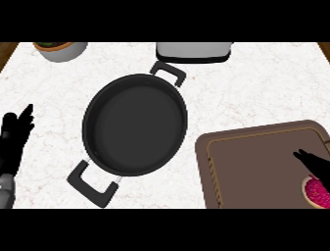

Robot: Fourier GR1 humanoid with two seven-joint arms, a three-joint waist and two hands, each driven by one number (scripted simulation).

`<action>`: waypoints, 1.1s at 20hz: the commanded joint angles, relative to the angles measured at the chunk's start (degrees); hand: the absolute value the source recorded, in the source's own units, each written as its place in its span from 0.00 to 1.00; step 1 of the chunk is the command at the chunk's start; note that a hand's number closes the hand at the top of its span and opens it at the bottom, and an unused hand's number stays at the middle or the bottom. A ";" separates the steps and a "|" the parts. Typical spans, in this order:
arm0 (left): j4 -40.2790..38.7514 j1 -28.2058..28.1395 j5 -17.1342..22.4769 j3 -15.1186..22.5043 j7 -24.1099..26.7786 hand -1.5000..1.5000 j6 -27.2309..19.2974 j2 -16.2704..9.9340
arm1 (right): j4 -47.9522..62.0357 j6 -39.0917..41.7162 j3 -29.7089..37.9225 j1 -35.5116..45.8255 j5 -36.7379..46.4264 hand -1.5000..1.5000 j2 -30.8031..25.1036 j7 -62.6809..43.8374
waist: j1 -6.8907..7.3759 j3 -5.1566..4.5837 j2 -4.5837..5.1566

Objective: Pick the cupcake from the tray and place it in the pot

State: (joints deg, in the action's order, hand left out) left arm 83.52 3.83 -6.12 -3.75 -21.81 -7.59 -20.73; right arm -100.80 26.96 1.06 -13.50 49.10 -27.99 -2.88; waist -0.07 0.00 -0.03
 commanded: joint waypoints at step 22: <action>-5.46 3.55 -2.99 -5.78 3.00 0.50 4.22 1.68 | -3.05 -8.04 2.82 2.56 8.36 1.00 2.73 10.02 | -0.31 -0.03 -0.01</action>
State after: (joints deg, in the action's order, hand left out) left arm 81.05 6.31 -8.76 -8.63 -20.99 -3.83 -18.93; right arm -97.92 16.80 2.34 -10.61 58.25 -24.85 7.79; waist -0.24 -0.06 -0.06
